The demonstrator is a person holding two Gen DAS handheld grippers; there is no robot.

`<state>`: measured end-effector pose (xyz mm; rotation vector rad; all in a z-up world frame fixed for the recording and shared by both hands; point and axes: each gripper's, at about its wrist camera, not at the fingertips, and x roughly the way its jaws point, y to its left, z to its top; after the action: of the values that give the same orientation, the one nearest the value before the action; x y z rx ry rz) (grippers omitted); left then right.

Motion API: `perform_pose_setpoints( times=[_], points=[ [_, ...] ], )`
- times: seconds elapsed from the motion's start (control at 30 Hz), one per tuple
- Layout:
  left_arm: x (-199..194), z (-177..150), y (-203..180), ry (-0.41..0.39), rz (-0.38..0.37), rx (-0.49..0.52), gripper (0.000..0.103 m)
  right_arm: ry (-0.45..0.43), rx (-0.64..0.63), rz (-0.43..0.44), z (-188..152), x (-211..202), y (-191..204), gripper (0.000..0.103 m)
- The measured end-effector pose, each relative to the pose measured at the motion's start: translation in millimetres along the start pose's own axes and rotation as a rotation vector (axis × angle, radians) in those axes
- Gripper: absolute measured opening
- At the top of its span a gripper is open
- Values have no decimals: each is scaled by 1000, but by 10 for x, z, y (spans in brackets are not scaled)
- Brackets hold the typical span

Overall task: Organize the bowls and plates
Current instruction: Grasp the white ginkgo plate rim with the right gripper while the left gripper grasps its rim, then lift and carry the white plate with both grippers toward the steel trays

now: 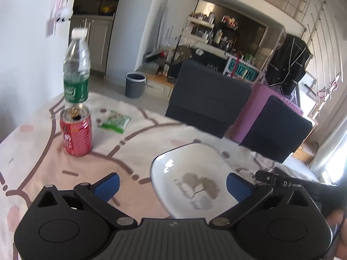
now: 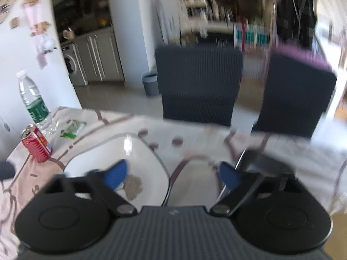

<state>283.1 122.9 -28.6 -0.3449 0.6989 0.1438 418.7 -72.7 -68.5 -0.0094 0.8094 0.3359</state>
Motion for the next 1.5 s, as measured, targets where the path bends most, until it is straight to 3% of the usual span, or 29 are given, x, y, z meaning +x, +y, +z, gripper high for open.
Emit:
perform_pose_setpoints(
  times=[0.1,0.23,0.4,0.6,0.87,0.97,1.03,1.07,1.1,1.27,1.37,1.5],
  points=[
    [85,-15,143,33,-8,19,103,89,41,13,-68,267,-20,66],
    [142,-18,310,73,-26,33,103,142,55,-39,-151,472,12,46],
    [194,-38,520,101,-98,-69,103,204,87,-8,-193,615,71,14],
    [268,-18,596,114,-147,-103,95,250,51,-55,-222,581,290,15],
    [461,-27,743,149,-140,-157,69,340,46,95,-457,398,628,23],
    [547,-22,842,161,-129,-190,61,326,61,88,-461,396,603,24],
    [600,-18,896,163,-127,-201,57,265,79,19,-418,421,538,38],
    [624,-19,911,164,-126,-203,54,245,85,-15,-398,437,509,50],
    [647,-21,923,167,-126,-203,52,222,91,-27,-375,465,479,53],
    [795,-22,944,187,-133,-204,42,178,125,96,-261,680,318,53],
    [889,-27,964,199,-134,-222,37,216,91,145,-209,811,325,23],
    [1007,-58,970,221,-143,-236,30,247,38,166,-191,921,333,21]
  ],
)
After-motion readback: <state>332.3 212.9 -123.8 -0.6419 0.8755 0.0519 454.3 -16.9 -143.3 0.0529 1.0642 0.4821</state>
